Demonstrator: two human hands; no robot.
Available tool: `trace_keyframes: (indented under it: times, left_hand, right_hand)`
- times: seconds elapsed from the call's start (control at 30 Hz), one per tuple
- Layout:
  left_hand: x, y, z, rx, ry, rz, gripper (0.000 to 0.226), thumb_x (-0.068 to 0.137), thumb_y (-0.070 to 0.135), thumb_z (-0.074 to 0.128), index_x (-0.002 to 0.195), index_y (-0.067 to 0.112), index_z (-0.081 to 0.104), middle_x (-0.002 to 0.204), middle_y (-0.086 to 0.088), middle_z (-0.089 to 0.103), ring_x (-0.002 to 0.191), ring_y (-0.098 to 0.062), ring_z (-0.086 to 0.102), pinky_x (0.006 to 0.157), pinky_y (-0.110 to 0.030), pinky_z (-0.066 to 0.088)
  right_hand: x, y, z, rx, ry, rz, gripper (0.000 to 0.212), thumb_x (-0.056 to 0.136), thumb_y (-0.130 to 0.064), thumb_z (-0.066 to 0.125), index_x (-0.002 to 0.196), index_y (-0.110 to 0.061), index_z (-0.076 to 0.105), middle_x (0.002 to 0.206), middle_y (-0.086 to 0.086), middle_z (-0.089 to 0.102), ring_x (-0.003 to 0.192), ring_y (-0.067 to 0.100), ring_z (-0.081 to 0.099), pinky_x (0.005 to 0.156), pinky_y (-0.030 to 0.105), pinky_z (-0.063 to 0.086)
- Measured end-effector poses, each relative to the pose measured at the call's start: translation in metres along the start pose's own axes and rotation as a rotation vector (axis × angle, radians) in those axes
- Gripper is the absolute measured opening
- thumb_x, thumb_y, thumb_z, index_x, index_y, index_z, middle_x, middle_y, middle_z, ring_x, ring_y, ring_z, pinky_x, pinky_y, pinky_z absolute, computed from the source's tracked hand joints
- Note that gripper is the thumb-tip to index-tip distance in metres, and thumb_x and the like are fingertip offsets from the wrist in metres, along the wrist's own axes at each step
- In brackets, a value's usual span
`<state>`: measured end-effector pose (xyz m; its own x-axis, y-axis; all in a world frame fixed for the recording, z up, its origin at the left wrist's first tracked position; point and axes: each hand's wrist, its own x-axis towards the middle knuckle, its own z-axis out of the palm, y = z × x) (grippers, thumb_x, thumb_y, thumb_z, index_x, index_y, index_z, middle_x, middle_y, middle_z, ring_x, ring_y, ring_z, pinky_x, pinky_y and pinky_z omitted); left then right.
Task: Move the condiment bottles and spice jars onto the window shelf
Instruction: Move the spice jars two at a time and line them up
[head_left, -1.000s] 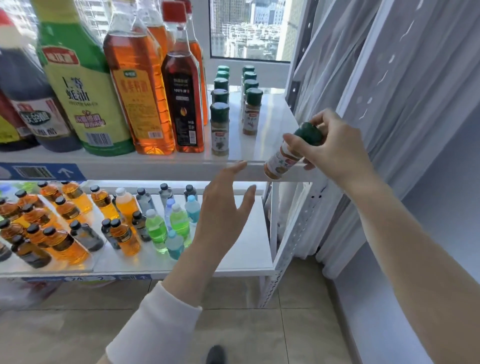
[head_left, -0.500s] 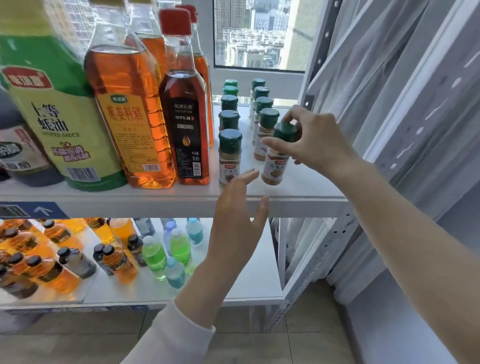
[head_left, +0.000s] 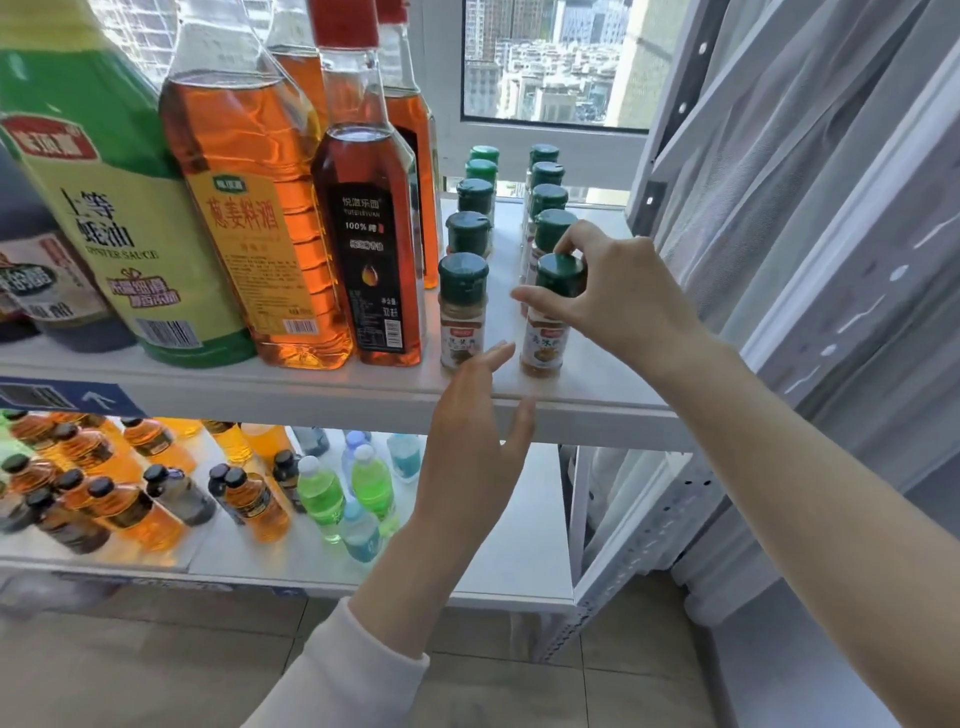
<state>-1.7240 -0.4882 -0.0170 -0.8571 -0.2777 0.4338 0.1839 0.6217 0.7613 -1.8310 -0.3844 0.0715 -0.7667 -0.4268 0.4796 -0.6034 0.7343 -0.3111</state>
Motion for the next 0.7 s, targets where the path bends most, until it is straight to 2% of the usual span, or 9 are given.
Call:
trace_keyframes:
  times: [0.07, 0.2, 0.27, 0.33, 0.43, 0.5, 0.57, 0.7]
  left_hand:
    - [0.001, 0.000, 0.001, 0.011, -0.012, -0.010, 0.045, 0.089, 0.016, 0.056, 0.132, 0.015, 0.043, 0.123, 0.015, 0.042, 0.119, 0.001, 0.037, 0.104, -0.017, 0.028]
    - [0.006, 0.002, 0.004, 0.015, -0.018, -0.031, 0.046, 0.090, 0.014, 0.056, 0.134, 0.015, 0.042, 0.135, 0.004, 0.047, 0.126, -0.008, 0.039, 0.108, -0.023, 0.030]
    - [0.009, 0.003, 0.005, 0.024, -0.020, -0.037, 0.047, 0.090, 0.014, 0.055, 0.135, 0.016, 0.041, 0.137, 0.004, 0.045, 0.128, -0.008, 0.037, 0.109, -0.020, 0.027]
    - [0.013, 0.003, 0.007, 0.033, -0.025, -0.039, 0.048, 0.091, 0.014, 0.054, 0.136, 0.016, 0.039, 0.137, 0.007, 0.043, 0.130, -0.007, 0.035, 0.107, -0.015, 0.022]
    - [0.017, 0.004, 0.014, 0.041, -0.051, -0.044, 0.052, 0.090, 0.014, 0.055, 0.138, 0.018, 0.035, 0.136, 0.013, 0.040, 0.128, -0.001, 0.032, 0.102, -0.007, 0.018]
    - [0.021, 0.006, 0.019, 0.037, -0.053, -0.039, 0.055, 0.089, 0.015, 0.056, 0.139, 0.018, 0.033, 0.141, 0.009, 0.040, 0.128, -0.003, 0.034, 0.099, -0.007, 0.019]
    - [0.024, 0.008, 0.024, 0.029, -0.045, -0.048, 0.056, 0.090, 0.018, 0.056, 0.140, 0.020, 0.031, 0.143, 0.007, 0.040, 0.128, -0.008, 0.037, 0.099, -0.013, 0.026]
    - [0.030, 0.009, 0.031, -0.013, -0.010, -0.068, 0.060, 0.089, 0.018, 0.057, 0.142, 0.019, 0.028, 0.144, 0.006, 0.040, 0.130, -0.010, 0.037, 0.103, -0.020, 0.031]
  right_hand:
    - [-0.001, -0.001, 0.001, 0.002, 0.004, -0.008, 0.058, 0.076, -0.054, 0.066, 0.107, -0.007, 0.054, 0.092, 0.010, 0.067, 0.075, 0.015, 0.053, 0.068, 0.021, 0.042]
    - [-0.002, 0.007, -0.005, 0.092, -0.008, 0.067, 0.066, 0.072, -0.065, 0.058, 0.109, -0.011, 0.053, 0.078, 0.001, 0.062, 0.066, 0.013, 0.058, 0.062, 0.024, 0.046]
    - [-0.001, 0.016, -0.013, 0.279, 0.030, 0.158, 0.061, 0.076, -0.064, 0.053, 0.108, -0.013, 0.053, 0.081, 0.002, 0.063, 0.064, 0.011, 0.061, 0.056, 0.026, 0.052]
    - [0.005, 0.026, -0.015, 0.535, 0.140, 0.270, 0.050, 0.084, -0.058, 0.051, 0.102, -0.012, 0.054, 0.089, 0.007, 0.066, 0.066, 0.011, 0.062, 0.054, 0.027, 0.056]
    - [0.016, 0.040, -0.005, 0.706, 0.243, 0.387, 0.037, 0.087, -0.049, 0.054, 0.097, -0.013, 0.054, 0.098, 0.009, 0.067, 0.073, 0.011, 0.063, 0.065, 0.026, 0.057]
    - [0.022, 0.047, 0.007, 0.695, 0.172, 0.415, 0.035, 0.083, -0.047, 0.061, 0.100, -0.017, 0.055, 0.102, 0.003, 0.065, 0.085, 0.012, 0.063, 0.080, 0.032, 0.056]
    - [0.027, 0.050, 0.013, 0.689, 0.093, 0.409, 0.036, 0.080, -0.045, 0.066, 0.104, -0.020, 0.056, 0.103, -0.003, 0.063, 0.096, 0.013, 0.062, 0.090, 0.037, 0.052]
    - [0.043, 0.047, 0.011, 0.694, 0.050, 0.338, 0.041, 0.075, -0.038, 0.073, 0.109, -0.020, 0.058, 0.109, -0.002, 0.064, 0.098, 0.011, 0.062, 0.090, 0.037, 0.053]
